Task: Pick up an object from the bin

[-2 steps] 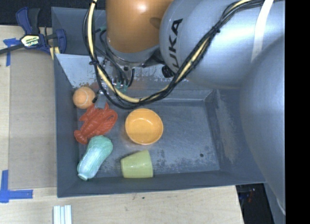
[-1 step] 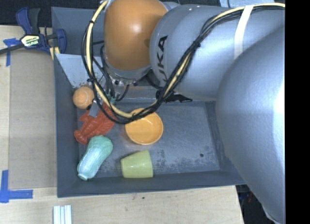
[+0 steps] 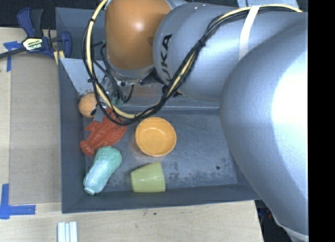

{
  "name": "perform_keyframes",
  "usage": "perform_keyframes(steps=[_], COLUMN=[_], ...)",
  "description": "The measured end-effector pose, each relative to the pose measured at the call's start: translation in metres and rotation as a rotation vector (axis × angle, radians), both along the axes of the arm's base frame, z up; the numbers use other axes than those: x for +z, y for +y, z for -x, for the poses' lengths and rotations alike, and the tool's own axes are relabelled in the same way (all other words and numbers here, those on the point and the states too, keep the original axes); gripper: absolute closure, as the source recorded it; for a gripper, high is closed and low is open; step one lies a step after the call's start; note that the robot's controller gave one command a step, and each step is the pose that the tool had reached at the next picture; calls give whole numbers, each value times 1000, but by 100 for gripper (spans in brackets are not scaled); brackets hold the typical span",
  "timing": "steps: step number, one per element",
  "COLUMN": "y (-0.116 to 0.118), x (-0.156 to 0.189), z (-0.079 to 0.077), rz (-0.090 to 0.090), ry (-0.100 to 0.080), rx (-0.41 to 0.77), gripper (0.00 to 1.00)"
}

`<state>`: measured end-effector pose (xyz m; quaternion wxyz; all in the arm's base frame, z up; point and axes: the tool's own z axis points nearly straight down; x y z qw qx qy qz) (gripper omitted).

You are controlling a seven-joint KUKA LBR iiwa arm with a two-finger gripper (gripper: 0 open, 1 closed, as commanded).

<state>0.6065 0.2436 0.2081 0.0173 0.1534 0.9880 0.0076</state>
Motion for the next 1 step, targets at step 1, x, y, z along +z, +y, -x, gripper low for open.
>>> perform_keyframes(steps=[1], y=[-4], x=[-65], z=[38], rz=[6], ry=[12], rx=[95], gripper=[0])
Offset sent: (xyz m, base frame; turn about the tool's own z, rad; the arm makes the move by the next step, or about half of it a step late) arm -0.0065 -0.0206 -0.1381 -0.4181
